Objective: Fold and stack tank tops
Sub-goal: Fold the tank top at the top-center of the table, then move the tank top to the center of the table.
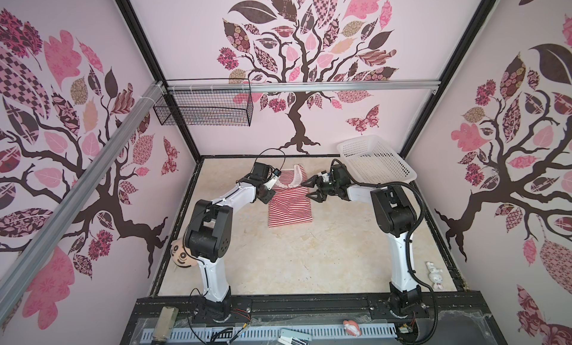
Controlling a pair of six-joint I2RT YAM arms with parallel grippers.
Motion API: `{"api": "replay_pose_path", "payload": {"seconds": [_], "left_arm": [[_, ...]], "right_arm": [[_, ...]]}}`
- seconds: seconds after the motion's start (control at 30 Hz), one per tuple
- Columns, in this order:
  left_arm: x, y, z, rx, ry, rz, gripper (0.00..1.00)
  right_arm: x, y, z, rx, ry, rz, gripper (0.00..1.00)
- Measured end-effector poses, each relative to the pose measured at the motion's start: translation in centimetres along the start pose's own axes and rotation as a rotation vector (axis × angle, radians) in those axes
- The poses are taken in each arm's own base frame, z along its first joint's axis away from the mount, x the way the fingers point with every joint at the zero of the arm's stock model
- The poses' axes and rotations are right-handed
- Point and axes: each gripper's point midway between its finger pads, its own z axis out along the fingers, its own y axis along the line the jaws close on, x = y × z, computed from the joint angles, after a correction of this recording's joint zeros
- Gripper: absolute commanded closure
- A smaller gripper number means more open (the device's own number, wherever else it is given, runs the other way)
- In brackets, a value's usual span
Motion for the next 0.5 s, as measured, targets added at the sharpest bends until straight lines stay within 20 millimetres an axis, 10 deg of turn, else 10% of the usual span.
{"api": "replay_pose_path", "payload": {"seconds": [0.23, 0.5], "left_arm": [[-0.2, -1.8, -6.0, 0.076, -0.127, -0.024, 0.46], [3.9, -6.8, -3.8, 0.285, -0.028, -0.050, 0.49]], "right_arm": [[3.2, 2.7, -3.6, 0.049, -0.023, -0.135, 0.18], [8.1, -0.1, -2.4, 0.131, 0.055, -0.199, 0.34]]}}
